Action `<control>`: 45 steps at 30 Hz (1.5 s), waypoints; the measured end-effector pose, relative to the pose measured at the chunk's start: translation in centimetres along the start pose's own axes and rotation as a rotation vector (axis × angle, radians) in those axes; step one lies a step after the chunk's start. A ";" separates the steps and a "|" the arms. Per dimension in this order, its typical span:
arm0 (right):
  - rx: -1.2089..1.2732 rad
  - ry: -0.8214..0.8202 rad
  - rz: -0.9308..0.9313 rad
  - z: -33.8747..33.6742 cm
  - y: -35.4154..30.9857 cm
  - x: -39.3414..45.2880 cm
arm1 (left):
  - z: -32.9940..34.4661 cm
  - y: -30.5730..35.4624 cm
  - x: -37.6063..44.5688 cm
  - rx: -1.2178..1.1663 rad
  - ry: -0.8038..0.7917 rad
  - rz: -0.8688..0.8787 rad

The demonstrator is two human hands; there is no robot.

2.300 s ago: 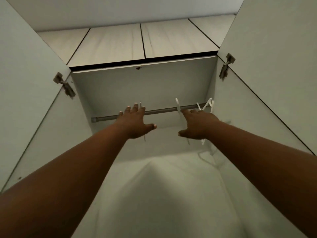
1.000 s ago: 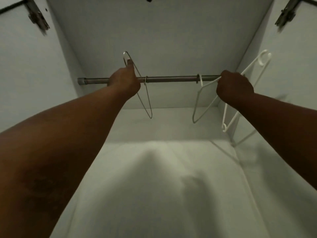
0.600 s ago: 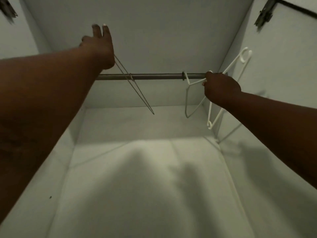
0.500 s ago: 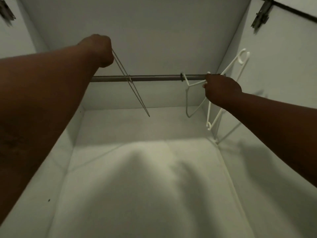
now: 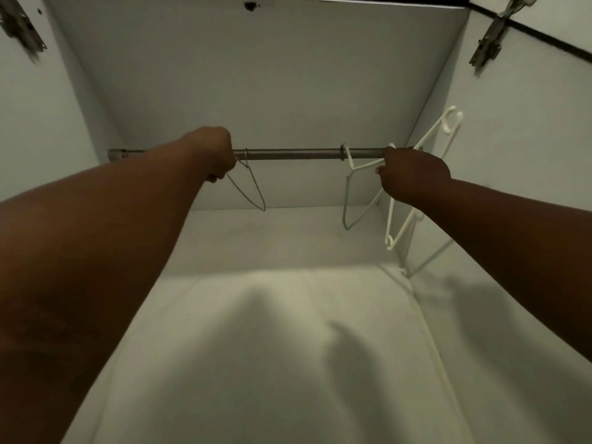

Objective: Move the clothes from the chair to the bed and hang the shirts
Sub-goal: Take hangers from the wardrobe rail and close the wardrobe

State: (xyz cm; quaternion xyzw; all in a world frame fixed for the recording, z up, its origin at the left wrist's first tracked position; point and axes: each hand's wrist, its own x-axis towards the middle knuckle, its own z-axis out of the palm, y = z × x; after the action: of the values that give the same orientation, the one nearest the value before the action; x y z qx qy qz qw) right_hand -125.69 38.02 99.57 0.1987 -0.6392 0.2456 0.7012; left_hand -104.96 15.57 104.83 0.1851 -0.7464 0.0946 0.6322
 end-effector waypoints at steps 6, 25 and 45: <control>0.072 0.067 0.072 -0.3 -0.4 0.2 | 3.6 0.1 -1.0 0.035 0.090 -0.014; 0.428 0.137 0.075 1.1 -2.2 -1.2 | 3.6 0.0 -3.5 0.132 0.429 -0.014; 1.044 -0.451 1.170 -2.1 1.1 -38.8 | 7.5 -8.1 -39.2 -0.761 0.222 -0.638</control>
State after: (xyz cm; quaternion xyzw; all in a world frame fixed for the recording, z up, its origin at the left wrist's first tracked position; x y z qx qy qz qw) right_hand -127.09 36.63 60.74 0.1783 -0.5685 0.7924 0.1310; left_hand -103.44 11.51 64.37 0.1495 -0.5625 -0.3627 0.7278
